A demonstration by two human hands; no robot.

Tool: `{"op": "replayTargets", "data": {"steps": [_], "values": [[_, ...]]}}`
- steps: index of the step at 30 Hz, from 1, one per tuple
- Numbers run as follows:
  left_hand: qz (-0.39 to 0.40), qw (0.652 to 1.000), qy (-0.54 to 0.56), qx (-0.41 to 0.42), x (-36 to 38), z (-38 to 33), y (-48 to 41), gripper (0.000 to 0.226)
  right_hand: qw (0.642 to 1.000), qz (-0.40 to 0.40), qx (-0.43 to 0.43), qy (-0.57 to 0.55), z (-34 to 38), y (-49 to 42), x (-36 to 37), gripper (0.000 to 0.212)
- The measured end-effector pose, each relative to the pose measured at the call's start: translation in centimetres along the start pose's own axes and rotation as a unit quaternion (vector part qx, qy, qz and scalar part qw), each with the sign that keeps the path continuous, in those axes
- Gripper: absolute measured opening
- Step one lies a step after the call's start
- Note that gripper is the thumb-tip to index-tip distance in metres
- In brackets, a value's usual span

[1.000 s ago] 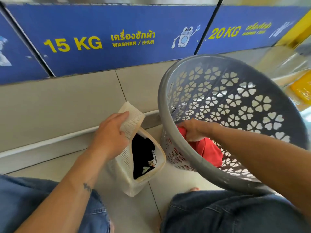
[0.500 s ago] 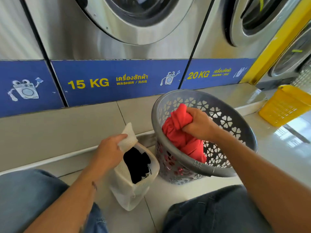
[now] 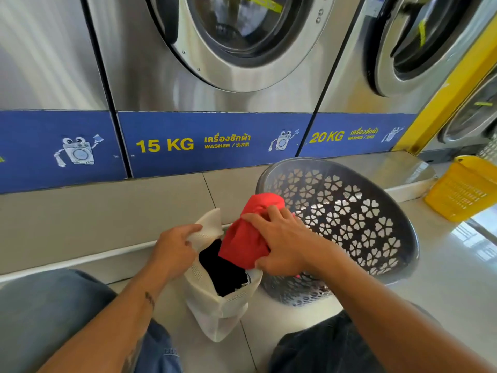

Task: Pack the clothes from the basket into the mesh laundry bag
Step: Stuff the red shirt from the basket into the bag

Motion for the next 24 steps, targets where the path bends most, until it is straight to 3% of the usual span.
{"op": "replayTargets", "data": {"steps": [5, 9, 12, 17, 24], "values": [[0.003, 1.0, -0.006, 0.003, -0.1, 0.2, 0.0, 0.052, 0.994, -0.075, 0.041, -0.064, -2.4, 0.1, 0.5, 0.11], [0.007, 1.0, -0.011, 0.014, 0.4, -0.3, -0.1, 0.053, 0.981, -0.024, 0.105, -0.16, -4.7, -0.9, 2.9, 0.128], [0.014, 1.0, -0.015, 0.008, 0.7, -0.4, 0.0, 0.051, 0.97, -0.041, 0.078, -0.224, -4.8, -1.4, 3.5, 0.112], [0.022, 1.0, -0.009, 0.007, 0.5, 0.0, 0.0, 0.05, 0.972, -0.13, 0.085, -0.179, -4.3, -1.0, 2.4, 0.078], [0.02, 1.0, 0.001, 0.004, 0.4, 0.1, 0.0, 0.05, 0.978, -0.154, 0.096, -0.108, -4.3, 0.3, 1.3, 0.048]]}}
Point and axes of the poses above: each hand's wrist, its own y-axis away from the middle knuckle, its own x-axis out of the palm, z = x × y, the point moved 7 cm from there along -y, towards the middle knuckle, and after that the axes turned 14 degrees about y, right-handed, at the moved point
